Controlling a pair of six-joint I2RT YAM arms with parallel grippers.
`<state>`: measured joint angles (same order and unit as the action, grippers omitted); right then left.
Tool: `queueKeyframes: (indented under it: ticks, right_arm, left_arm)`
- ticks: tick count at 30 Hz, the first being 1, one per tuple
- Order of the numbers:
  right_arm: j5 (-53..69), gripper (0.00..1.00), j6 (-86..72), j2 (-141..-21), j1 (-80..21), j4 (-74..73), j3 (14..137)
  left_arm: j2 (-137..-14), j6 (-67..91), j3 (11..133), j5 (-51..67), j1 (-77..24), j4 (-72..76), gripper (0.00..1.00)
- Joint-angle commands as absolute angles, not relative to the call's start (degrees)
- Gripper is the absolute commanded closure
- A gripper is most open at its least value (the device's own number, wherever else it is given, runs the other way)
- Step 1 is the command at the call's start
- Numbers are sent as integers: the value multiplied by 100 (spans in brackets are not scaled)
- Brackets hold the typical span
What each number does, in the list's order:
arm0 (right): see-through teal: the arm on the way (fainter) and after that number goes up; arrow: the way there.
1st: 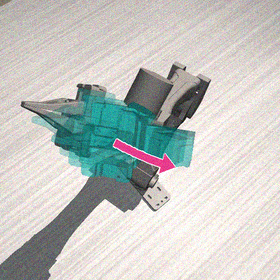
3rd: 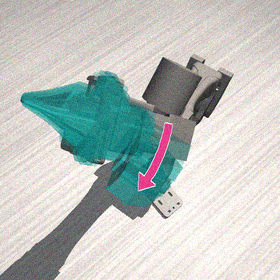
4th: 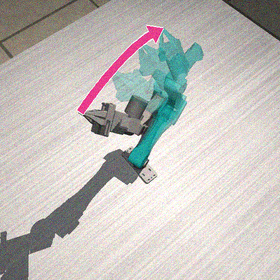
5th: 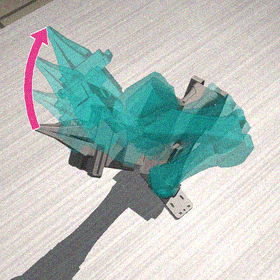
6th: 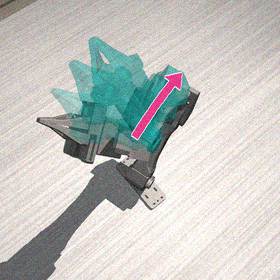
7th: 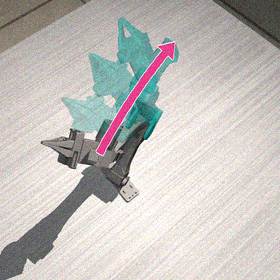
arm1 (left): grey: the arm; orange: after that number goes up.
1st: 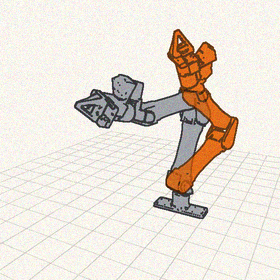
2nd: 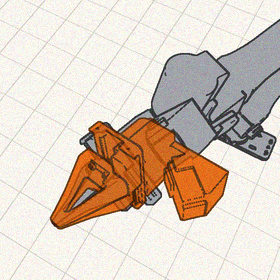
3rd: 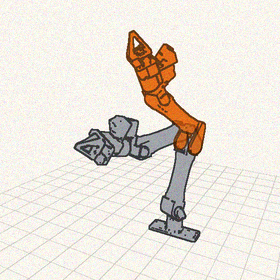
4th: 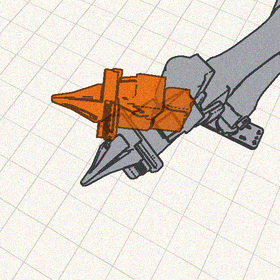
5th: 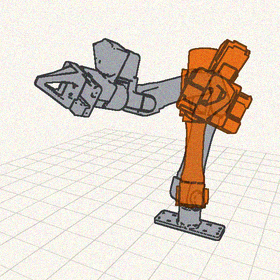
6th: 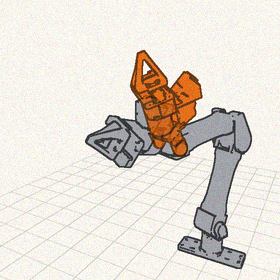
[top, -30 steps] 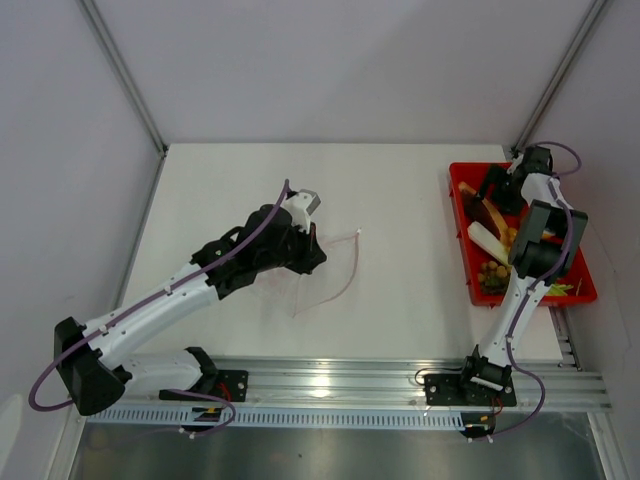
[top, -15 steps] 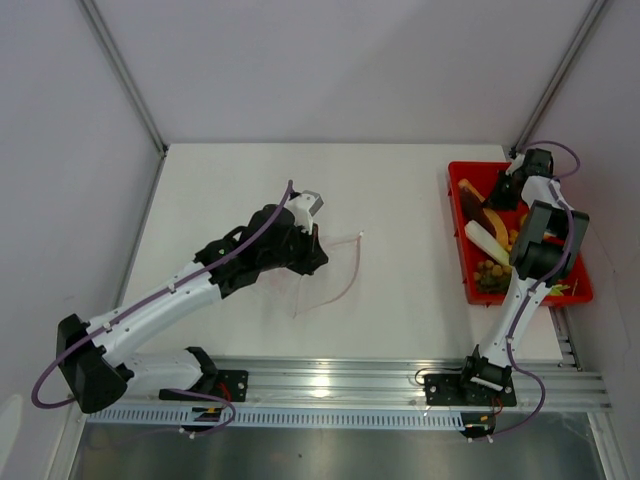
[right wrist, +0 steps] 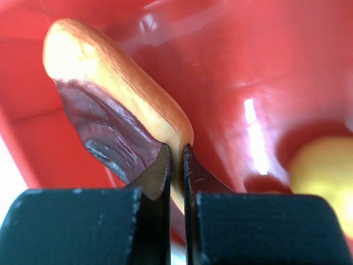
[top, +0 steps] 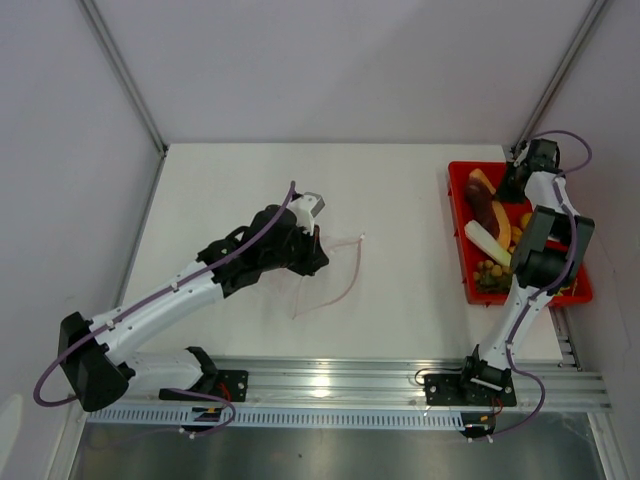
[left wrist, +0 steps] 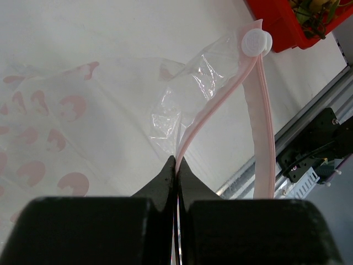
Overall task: Place the food in the zip-top bag and seal the zipper
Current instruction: Pick up the fake food from the bin, then place the fake food in the zipper food storage bag.
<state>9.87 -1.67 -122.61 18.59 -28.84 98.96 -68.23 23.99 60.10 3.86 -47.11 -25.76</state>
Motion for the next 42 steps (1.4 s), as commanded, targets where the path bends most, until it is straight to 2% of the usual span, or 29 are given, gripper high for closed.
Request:
queueKeyframes:
  ticks: [1, 9, 20, 29, 37, 42]
  right_arm:
    - [571, 100, -544, -11313, 1854, -2585, 9844]
    - [896, 100, -1081, -10477, 1960, -2154, 9502]
    - [843, 100, -2407, -8799, 1425, -2329, 9204]
    - [1257, 100, -2839, -6384, 379, -1055, 7761]
    - [2029, 100, -2989, -5388, -982, -71, 7182]
    - [2259, 100, -2778, -5010, -1827, 1062, 6707]
  left_arm:
    - [-6838, 2495, 6187, 483, -4658, -2505, 100]
    - [-7487, 2751, 7153, 1580, -4649, -2865, 100]
    - [-7795, 3585, 7479, 1960, -4500, -2585, 99]
    - [-8402, 4025, 8051, 2926, -4482, -2303, 99]
    - [-8507, 3999, 8244, 3348, -4377, -2338, 100]
    - [-8578, 3964, 8306, 3646, -4316, -2373, 99]
